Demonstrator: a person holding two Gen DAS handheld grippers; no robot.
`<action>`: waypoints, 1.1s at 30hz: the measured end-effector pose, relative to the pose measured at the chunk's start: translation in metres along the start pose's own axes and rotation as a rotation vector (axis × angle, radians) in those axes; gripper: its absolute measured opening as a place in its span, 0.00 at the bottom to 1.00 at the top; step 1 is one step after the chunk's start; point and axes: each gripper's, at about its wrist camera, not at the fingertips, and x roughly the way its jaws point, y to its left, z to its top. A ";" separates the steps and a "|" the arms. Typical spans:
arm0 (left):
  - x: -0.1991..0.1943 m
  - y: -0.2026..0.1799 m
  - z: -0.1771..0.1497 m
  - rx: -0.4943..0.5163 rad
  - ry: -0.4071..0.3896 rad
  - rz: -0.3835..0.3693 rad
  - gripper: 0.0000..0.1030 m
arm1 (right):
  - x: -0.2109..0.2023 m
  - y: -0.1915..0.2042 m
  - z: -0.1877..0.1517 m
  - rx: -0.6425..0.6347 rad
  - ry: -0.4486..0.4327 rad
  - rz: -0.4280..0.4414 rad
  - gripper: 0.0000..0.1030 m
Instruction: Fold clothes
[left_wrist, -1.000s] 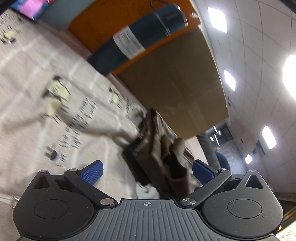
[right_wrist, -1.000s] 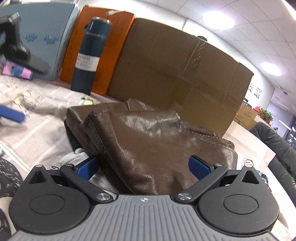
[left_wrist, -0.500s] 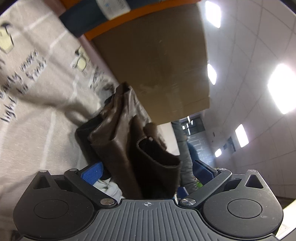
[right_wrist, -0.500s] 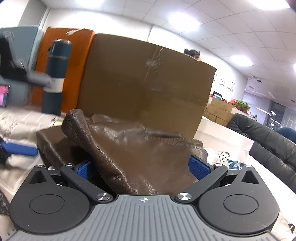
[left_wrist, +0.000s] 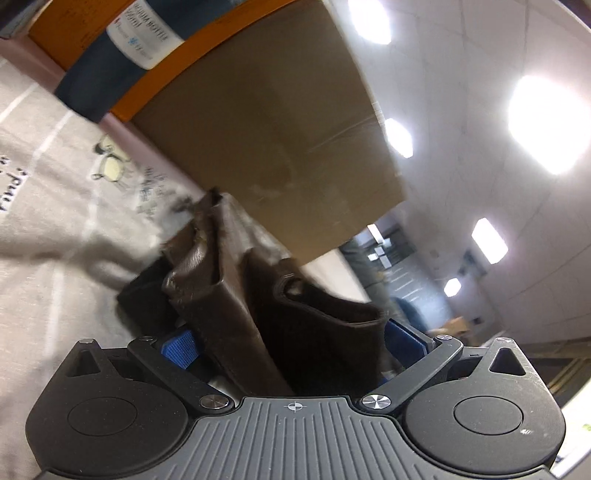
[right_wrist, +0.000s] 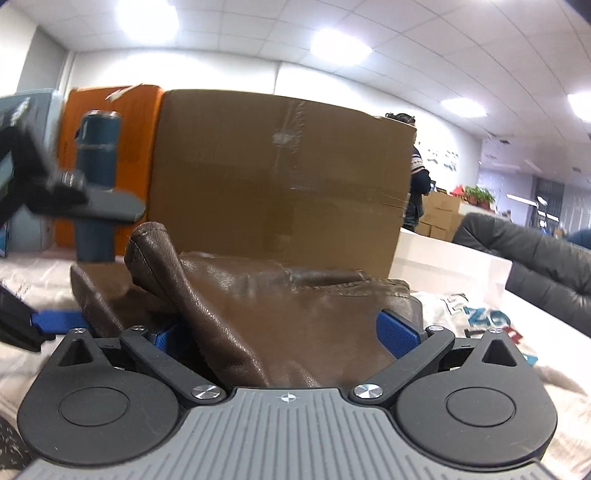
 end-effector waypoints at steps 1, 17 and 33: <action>-0.001 -0.005 0.000 0.045 0.003 0.017 1.00 | -0.001 0.001 0.000 -0.004 -0.003 0.001 1.00; -0.004 -0.178 0.081 0.981 0.137 0.351 1.00 | -0.001 -0.006 -0.002 0.049 0.024 0.057 1.00; -0.007 -0.106 0.057 0.318 0.350 0.184 1.00 | 0.005 -0.020 -0.003 0.129 0.105 0.124 1.00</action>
